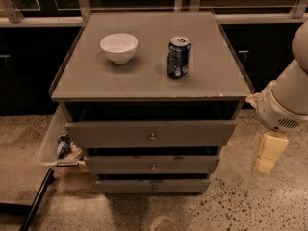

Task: Open middle drawer

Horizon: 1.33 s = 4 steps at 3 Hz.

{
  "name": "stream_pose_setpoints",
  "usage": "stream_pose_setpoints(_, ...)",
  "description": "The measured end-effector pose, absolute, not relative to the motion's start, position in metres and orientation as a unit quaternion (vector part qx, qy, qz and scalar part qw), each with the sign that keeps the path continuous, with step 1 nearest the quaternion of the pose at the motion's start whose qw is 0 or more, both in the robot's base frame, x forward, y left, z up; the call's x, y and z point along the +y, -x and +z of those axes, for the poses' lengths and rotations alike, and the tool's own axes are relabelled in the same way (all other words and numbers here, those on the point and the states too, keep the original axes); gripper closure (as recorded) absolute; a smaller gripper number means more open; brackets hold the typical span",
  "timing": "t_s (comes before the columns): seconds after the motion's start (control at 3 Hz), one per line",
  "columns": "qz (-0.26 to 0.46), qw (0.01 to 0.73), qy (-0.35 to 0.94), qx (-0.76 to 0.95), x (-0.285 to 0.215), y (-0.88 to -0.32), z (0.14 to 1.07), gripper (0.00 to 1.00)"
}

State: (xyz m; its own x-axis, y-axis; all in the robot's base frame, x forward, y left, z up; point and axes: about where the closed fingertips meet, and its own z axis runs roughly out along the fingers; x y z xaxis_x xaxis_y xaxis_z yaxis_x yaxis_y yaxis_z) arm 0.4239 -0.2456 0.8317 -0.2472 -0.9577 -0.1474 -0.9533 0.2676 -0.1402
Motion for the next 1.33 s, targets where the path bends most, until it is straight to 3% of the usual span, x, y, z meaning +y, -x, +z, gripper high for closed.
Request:
stream_pose_setpoints(0.67, 0.033, 0.083, 0.592, 0.801, -0.247, -0.425, 0.744, 0.00)
stream_pose_setpoints(1.33, 0.049, 0.127, 0.609, 0.781, -0.240, -0.426, 0.664, 0.00)
